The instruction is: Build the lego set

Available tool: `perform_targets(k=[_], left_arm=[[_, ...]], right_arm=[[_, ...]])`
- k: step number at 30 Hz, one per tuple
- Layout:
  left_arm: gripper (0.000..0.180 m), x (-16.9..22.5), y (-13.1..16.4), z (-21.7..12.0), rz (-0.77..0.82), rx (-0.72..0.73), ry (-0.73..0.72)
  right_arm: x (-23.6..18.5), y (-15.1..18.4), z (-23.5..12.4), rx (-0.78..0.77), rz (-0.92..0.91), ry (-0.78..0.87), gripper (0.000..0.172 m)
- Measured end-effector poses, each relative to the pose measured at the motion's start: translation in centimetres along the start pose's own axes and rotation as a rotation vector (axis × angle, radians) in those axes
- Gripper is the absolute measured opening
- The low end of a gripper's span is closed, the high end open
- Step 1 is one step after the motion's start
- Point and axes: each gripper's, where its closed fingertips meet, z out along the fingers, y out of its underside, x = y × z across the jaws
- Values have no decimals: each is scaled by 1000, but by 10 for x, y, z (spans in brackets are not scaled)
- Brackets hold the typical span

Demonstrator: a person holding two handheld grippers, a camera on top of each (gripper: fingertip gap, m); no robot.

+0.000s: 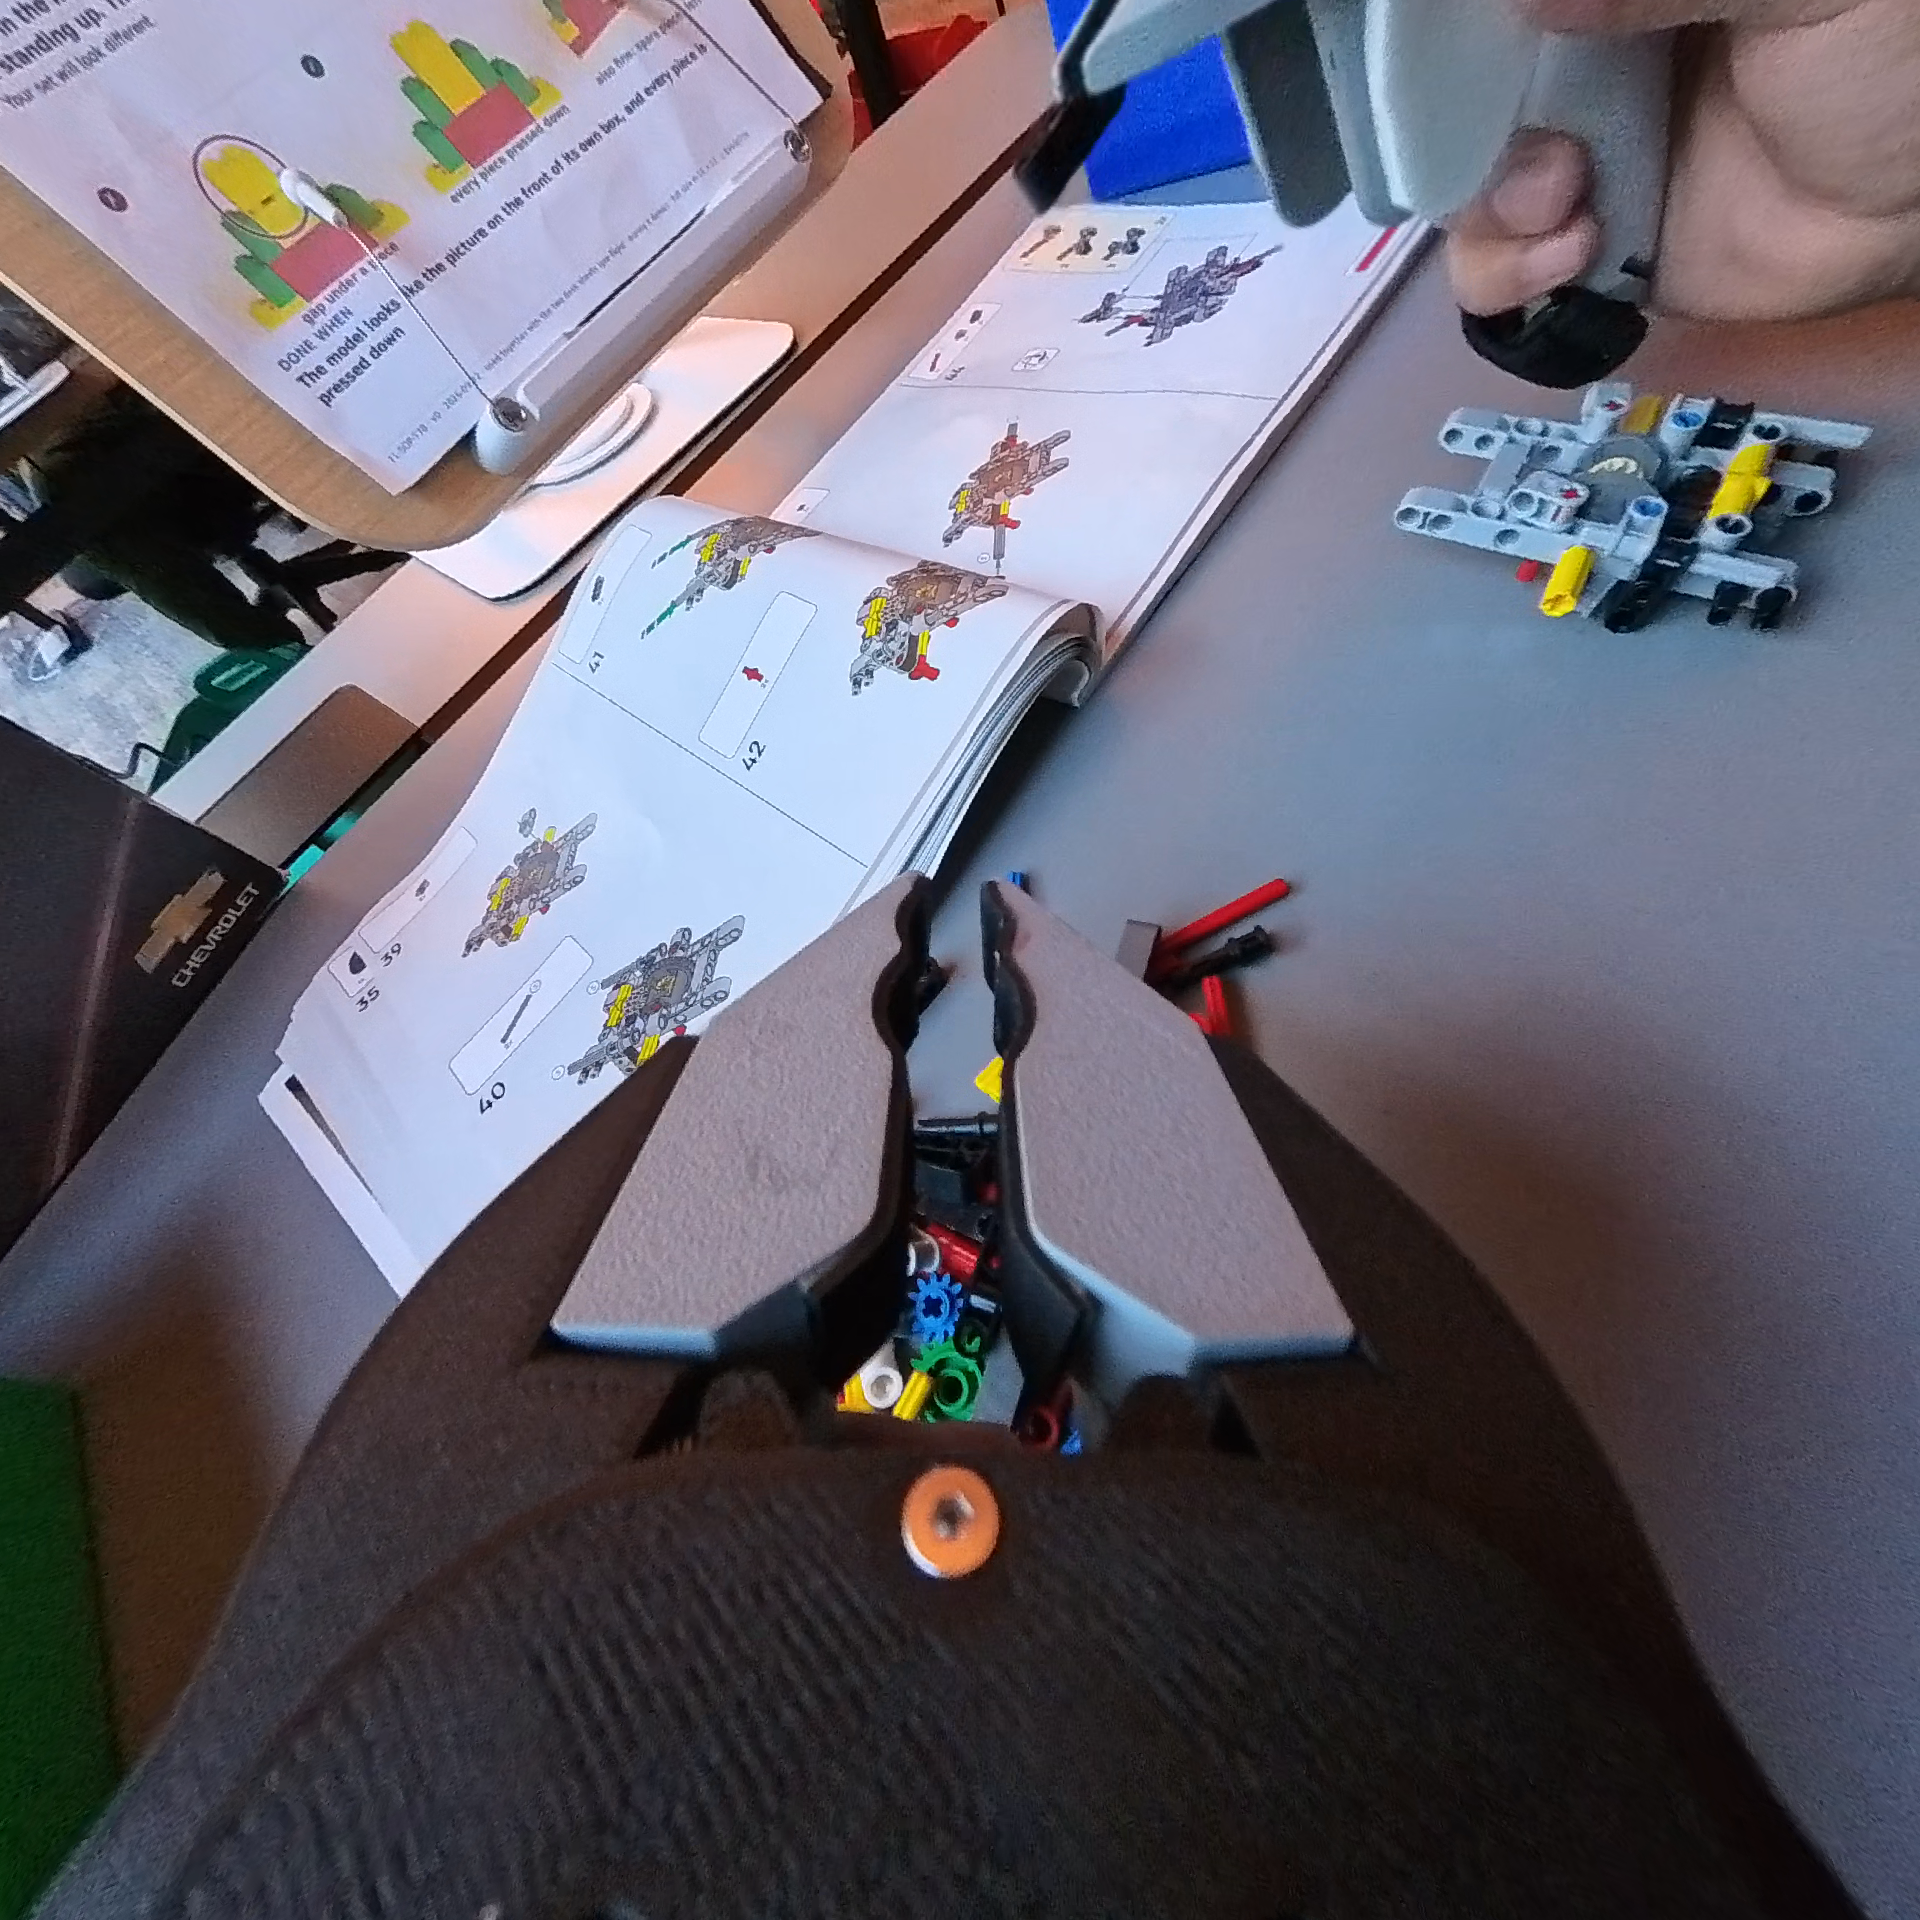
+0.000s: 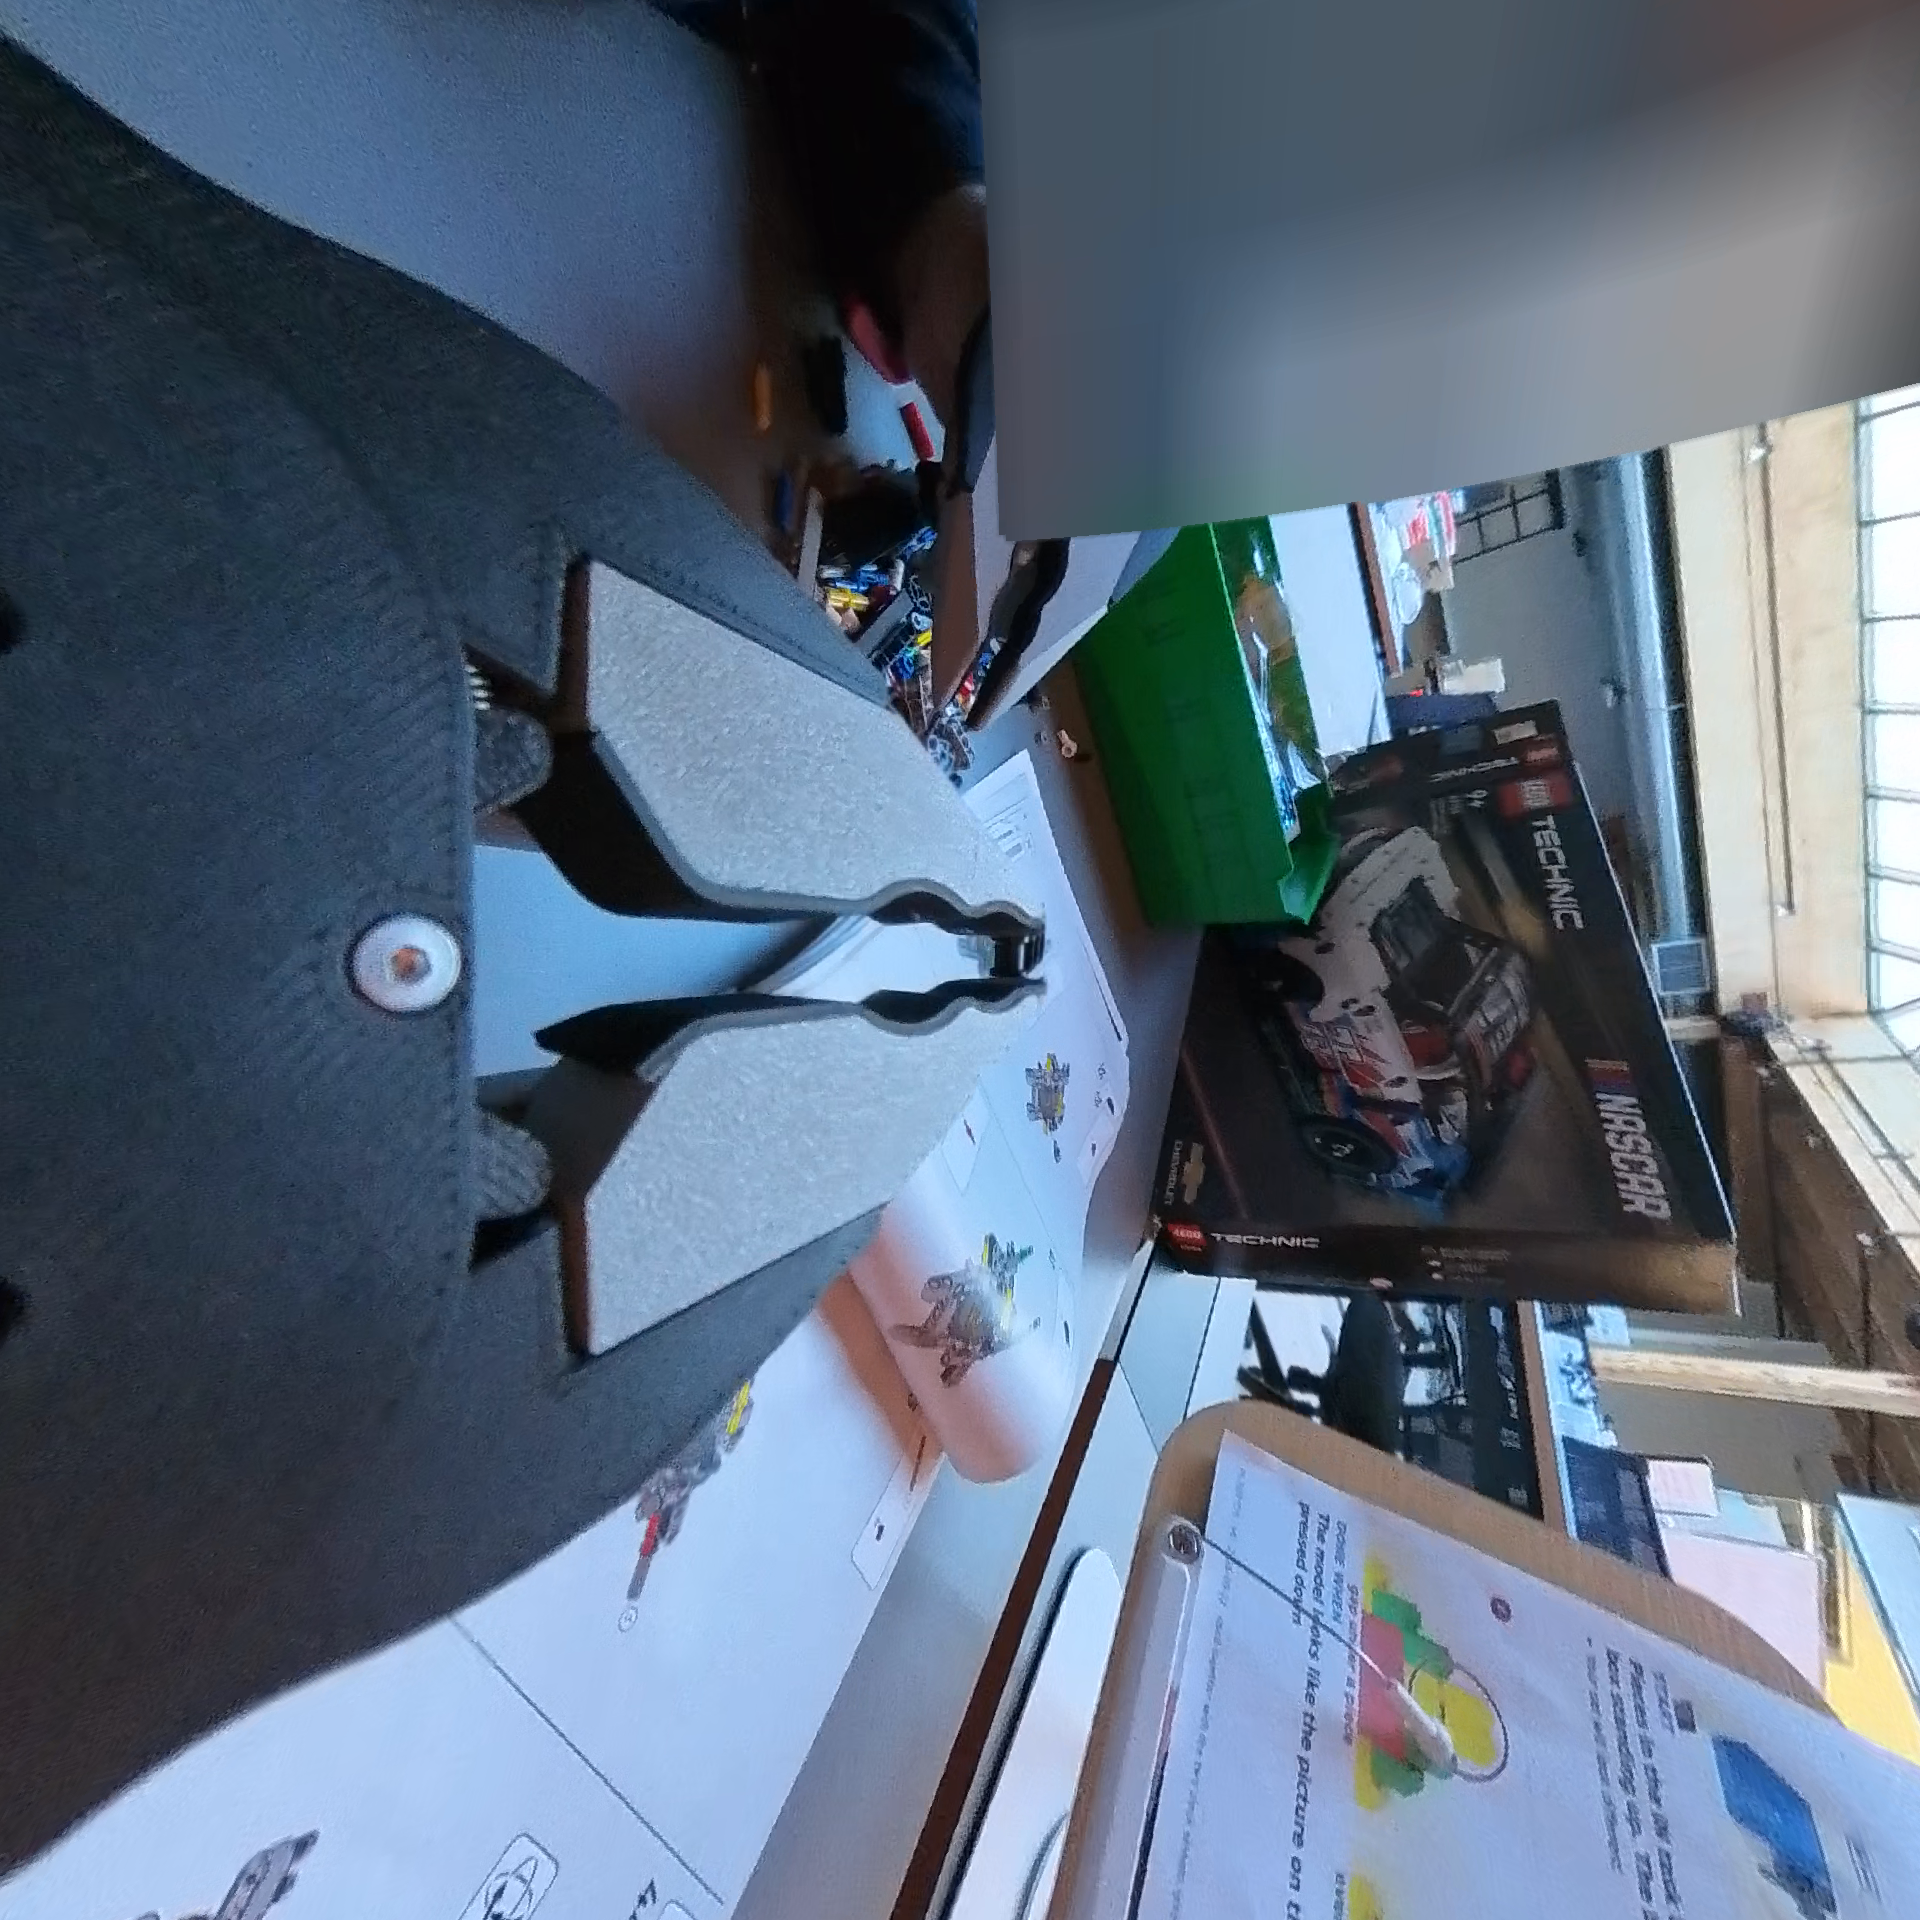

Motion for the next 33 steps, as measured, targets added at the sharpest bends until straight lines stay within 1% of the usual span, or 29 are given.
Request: perform_targets(k=[10,22,26,30,33], left_arm=[[7,1,3,2,-11,-7,14],[6,2,2,2,-13,-3,18],[6,2,0,1,-8,3,17],[6,3,0,1,-7,3,21],[6,4,-1,1,-3,4,19]], right_arm=[[-9,4,3,-32,-177,17,4],[-9,6,3,-32,-234,29,4],[-23,5,3,-7,-386,-22,5],[-31,10,5,-35,-588,-4,5],[-35,14,6,-50,-644,-5,4]])
